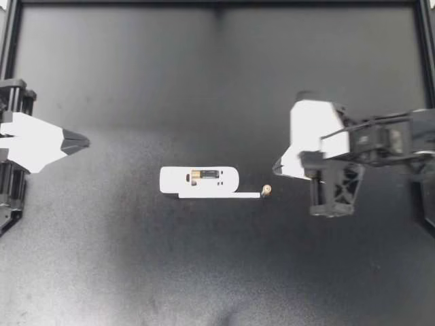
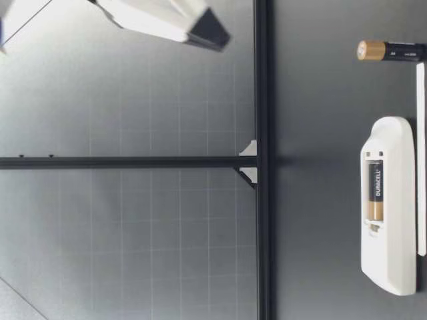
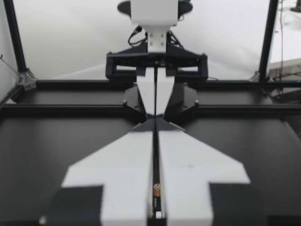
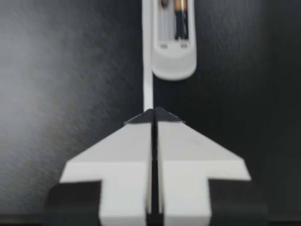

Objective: Place the battery into the slot of the remote controller.

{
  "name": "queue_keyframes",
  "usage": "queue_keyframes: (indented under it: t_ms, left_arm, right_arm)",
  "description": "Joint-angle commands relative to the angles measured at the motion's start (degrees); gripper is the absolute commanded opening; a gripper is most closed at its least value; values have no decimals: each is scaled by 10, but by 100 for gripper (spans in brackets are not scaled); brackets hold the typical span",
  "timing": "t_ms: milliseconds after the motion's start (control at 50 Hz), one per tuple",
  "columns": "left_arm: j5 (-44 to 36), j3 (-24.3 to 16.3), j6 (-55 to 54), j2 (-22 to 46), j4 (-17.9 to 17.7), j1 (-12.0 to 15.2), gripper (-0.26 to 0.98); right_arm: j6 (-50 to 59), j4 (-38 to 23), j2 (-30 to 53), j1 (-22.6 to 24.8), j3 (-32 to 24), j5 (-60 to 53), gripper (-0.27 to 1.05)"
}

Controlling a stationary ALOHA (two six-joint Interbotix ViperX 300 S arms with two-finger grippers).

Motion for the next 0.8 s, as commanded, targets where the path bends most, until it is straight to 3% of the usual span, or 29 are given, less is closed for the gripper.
queue_keyframes:
  t_ms: [0,260,780]
  left_arm:
    - [-5,-8,1,5,0,1,-15]
    - [-5,-6,0,4,0,1,-15]
    - [-4,-2,0,5,0,1,-15]
  right_arm:
    - [0,-7,15,-4,-19,6,1]
    - [-4,-8,64,-4,-30,10,39]
    - [-4,-5,128,-3,-40,4,41]
